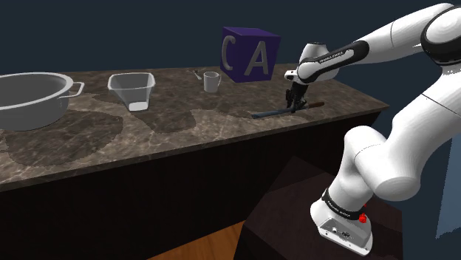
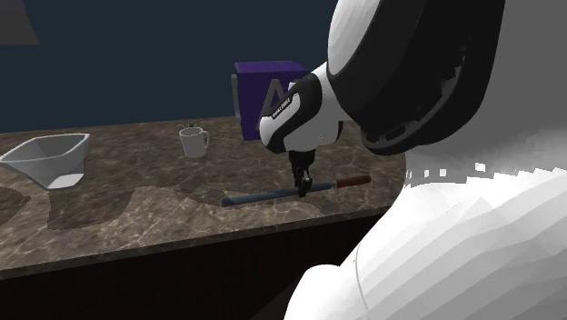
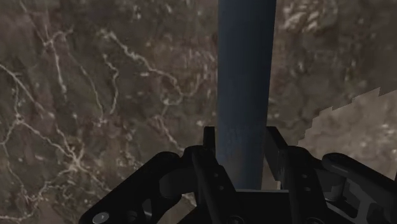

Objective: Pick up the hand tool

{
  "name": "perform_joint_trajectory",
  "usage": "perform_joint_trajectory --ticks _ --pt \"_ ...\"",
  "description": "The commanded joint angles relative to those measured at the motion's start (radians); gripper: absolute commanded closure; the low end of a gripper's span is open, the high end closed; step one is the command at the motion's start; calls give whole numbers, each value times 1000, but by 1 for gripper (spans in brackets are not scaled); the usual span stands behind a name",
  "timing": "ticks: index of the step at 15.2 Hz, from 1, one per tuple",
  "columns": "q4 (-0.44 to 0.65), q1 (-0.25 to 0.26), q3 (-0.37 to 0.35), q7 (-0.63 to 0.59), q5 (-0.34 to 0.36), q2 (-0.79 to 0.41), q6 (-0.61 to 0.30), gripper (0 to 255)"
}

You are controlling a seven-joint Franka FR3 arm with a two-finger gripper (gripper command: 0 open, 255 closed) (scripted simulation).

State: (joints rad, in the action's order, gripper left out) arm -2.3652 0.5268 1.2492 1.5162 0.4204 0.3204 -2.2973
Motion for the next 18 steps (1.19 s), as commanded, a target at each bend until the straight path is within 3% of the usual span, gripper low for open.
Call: perform_joint_trajectory --ticks 1,6,18 --pt "-1 1 1 0 0 -1 -1 255" --pt "-1 1 2 1 0 -1 -2 255" --pt "88 -93 -152 -33 34 102 188 255"
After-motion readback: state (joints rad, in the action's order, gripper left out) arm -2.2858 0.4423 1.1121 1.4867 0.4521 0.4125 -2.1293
